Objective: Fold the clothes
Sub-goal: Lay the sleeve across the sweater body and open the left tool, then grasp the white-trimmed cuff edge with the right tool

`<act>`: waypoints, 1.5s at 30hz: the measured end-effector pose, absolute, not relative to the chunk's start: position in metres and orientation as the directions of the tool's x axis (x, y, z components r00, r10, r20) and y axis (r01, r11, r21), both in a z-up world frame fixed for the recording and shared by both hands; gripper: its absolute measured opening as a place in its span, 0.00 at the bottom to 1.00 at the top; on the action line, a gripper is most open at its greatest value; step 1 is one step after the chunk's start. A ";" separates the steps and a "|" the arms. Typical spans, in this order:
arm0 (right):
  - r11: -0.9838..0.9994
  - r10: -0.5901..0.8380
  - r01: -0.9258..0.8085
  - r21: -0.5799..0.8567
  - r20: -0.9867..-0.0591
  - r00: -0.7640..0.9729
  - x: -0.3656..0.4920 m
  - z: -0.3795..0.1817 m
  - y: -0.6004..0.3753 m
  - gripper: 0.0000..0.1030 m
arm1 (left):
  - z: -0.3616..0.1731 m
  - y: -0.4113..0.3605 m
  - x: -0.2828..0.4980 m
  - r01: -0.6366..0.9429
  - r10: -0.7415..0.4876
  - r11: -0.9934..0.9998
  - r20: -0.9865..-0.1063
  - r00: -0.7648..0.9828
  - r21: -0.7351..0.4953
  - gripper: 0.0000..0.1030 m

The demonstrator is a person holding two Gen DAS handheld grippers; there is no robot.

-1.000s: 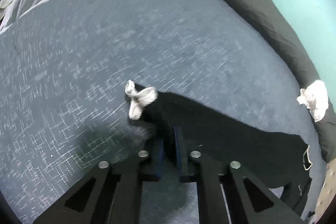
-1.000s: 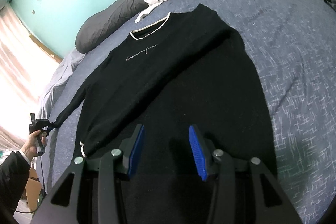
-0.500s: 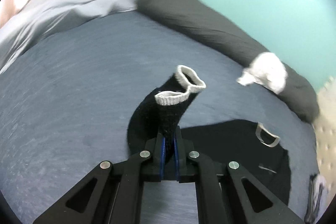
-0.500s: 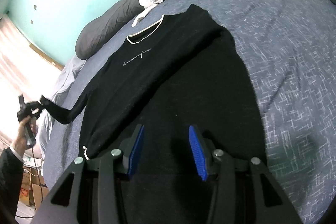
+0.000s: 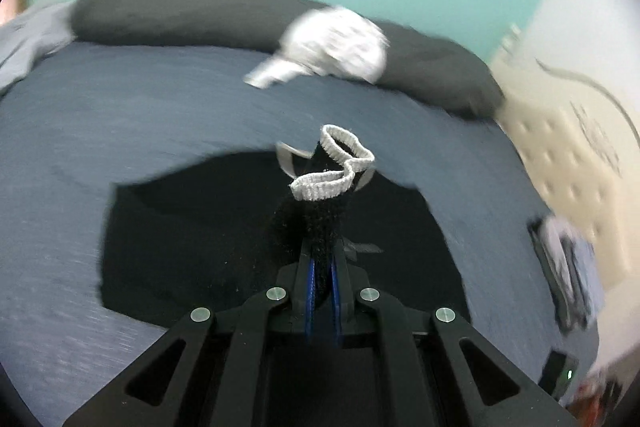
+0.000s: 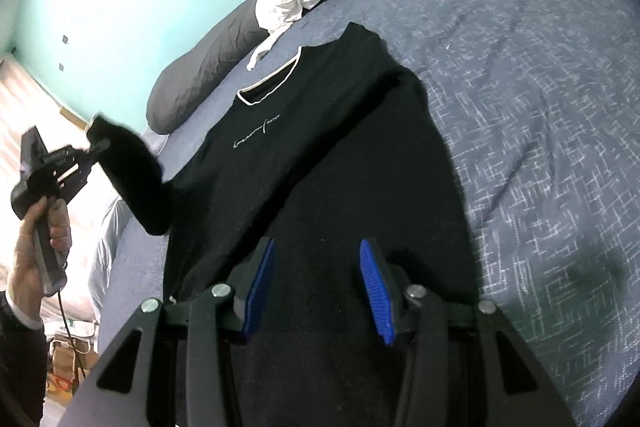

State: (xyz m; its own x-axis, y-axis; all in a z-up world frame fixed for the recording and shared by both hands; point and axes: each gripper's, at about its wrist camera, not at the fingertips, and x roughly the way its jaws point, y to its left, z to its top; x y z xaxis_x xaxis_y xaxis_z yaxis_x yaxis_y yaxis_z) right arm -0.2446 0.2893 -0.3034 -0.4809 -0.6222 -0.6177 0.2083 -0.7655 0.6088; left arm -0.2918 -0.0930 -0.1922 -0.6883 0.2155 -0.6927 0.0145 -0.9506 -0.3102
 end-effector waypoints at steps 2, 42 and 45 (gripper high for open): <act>-0.760 -0.626 0.203 0.617 -0.614 -0.481 -0.245 -0.304 0.291 0.43 | -0.209 -0.057 -0.291 -0.044 0.238 -0.959 -0.717 -0.655 -0.278 0.07; -0.639 -0.746 0.188 0.746 -0.541 -0.387 -0.277 -0.316 0.253 0.59 | -0.326 -0.091 -0.210 0.037 0.143 -0.983 -0.883 -0.446 -0.178 0.51; -0.659 -0.731 0.184 0.730 -0.563 -0.386 -0.282 -0.319 0.244 0.59 | -0.335 -0.094 -0.207 0.040 0.142 -0.983 -0.888 -0.436 -0.177 0.51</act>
State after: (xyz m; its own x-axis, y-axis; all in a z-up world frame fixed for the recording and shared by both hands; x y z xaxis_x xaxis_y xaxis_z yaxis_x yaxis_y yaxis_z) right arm -0.2823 0.2444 -0.3193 -0.3858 -0.7312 -0.5626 0.1841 -0.6586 0.7297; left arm -0.2072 -0.0937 -0.3347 -0.4365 0.1417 -0.8885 0.0404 -0.9834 -0.1767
